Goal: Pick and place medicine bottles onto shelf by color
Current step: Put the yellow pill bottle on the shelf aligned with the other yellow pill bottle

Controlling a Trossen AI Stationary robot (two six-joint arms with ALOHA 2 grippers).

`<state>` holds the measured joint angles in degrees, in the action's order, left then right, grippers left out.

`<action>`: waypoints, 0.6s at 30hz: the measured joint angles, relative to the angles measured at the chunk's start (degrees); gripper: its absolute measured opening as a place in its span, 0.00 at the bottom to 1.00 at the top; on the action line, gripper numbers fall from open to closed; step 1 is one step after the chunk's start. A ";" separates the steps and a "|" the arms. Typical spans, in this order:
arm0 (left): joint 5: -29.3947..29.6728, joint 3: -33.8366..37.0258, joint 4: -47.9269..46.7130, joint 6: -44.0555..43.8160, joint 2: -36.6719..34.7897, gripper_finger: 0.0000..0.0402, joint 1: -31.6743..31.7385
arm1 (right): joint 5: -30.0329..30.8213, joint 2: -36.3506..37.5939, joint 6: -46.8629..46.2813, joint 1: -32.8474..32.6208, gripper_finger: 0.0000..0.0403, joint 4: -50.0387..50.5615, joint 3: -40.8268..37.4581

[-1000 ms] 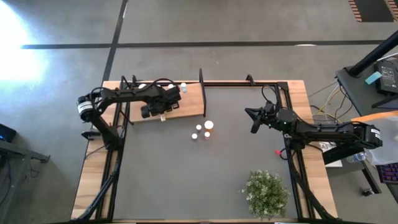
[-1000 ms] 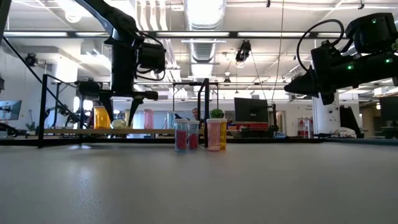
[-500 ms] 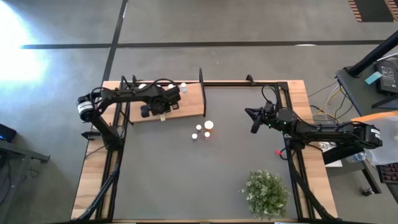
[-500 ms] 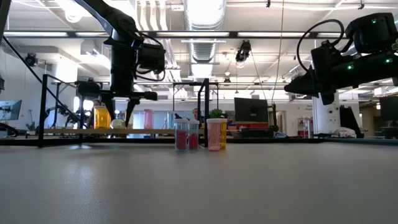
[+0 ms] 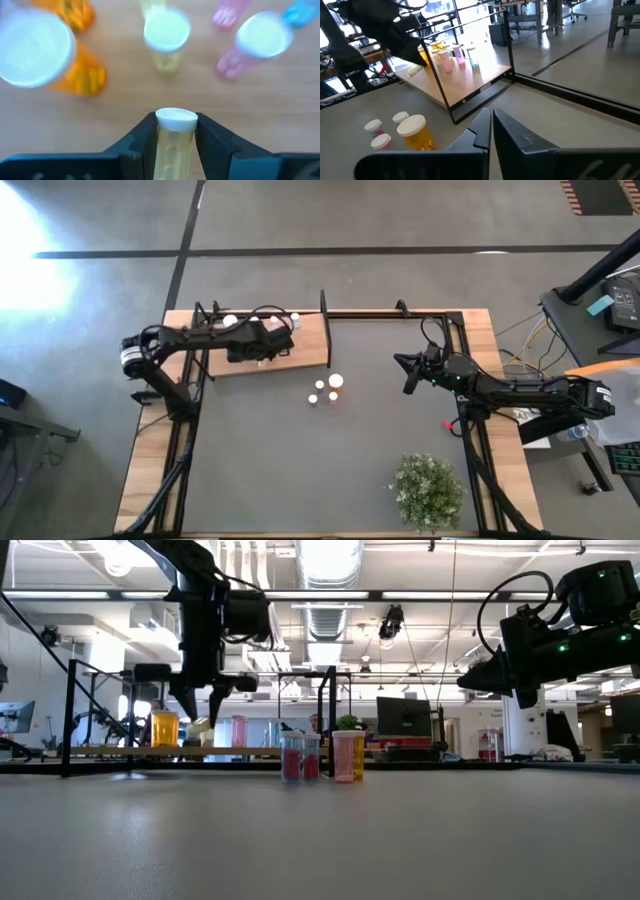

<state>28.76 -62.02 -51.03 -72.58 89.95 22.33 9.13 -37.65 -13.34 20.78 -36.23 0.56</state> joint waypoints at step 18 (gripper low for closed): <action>37.44 8.50 6.92 -11.43 -0.11 0.24 -13.96 | -0.02 0.02 0.00 0.00 0.02 0.00 0.02</action>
<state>66.20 -53.51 -44.11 -84.01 89.84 8.37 9.10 -37.63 -13.34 20.78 -36.23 0.58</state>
